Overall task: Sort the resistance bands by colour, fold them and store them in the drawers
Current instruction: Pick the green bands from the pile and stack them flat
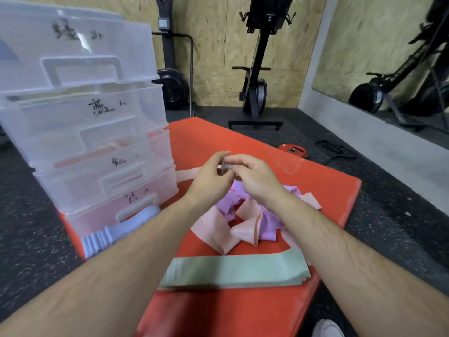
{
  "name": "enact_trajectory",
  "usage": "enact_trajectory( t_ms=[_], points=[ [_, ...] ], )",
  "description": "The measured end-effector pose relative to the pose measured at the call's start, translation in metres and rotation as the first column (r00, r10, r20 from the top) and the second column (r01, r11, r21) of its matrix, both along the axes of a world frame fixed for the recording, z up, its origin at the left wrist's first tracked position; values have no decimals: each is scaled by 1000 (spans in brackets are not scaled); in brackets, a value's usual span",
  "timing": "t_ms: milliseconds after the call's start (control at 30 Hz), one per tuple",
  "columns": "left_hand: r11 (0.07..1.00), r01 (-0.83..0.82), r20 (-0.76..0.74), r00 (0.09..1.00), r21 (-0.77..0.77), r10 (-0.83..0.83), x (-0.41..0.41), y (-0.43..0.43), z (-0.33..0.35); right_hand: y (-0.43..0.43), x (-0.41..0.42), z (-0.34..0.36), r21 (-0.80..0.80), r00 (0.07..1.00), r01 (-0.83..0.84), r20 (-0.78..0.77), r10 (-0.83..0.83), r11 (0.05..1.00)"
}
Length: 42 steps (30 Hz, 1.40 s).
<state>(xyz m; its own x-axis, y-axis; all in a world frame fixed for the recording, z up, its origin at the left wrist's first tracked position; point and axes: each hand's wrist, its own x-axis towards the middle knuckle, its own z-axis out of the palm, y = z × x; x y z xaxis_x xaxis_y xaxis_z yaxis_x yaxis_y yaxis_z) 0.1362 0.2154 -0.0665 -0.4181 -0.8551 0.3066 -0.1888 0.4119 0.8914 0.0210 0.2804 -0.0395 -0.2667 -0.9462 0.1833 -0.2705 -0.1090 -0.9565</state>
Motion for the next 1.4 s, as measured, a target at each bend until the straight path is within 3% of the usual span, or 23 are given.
enact_trajectory(
  t_ms=[133, 267, 400, 533, 733, 833, 967, 1033, 1133, 1300, 1400],
  points=[
    [1000, -19, -63, 998, 2, 19, 10, 4, -1, 5, 2, -3, -45, 989, 22, 144, -15, 999],
    [988, -15, 27, 999, -156, 20, 22, 14, 6, 6, -5, -8, -84, 979, 11, -201, -28, 996],
    [974, 23, 65, 998, -227, -8, 35, 24, 9, 1, -5, -17, 26, 933, -149, -328, 149, 988],
    [967, -22, 61, 997, -254, 38, 52, 27, 10, -4, -8, -19, 48, 794, -99, -599, 108, 994],
    [980, -141, -32, 990, -139, 138, 81, 18, 14, -13, -32, -31, 143, 645, 95, -762, 49, 985],
    [983, -162, -67, 985, -85, 157, 94, 20, 21, -8, -52, -35, 126, 630, 156, -777, 0, 980],
    [979, -204, -191, 962, -24, 196, 111, 19, 30, 4, -71, -28, 78, 479, 270, -876, -64, 960],
    [979, -203, -210, 957, 15, 201, 121, 15, 30, 15, -78, -17, 94, 541, 257, -838, -63, 962],
    [980, -189, -154, 968, 62, 196, 134, 16, 27, 37, -84, 4, 165, 720, 173, -694, -11, 971],
    [971, -164, -70, 981, 173, 179, 151, 30, 27, 78, -86, 19, 229, 789, 68, -608, 88, 971],
    [977, -97, 101, 992, 188, 79, 165, 42, 19, 101, -87, 19, 295, 789, 26, -593, 161, 955]
  ],
)
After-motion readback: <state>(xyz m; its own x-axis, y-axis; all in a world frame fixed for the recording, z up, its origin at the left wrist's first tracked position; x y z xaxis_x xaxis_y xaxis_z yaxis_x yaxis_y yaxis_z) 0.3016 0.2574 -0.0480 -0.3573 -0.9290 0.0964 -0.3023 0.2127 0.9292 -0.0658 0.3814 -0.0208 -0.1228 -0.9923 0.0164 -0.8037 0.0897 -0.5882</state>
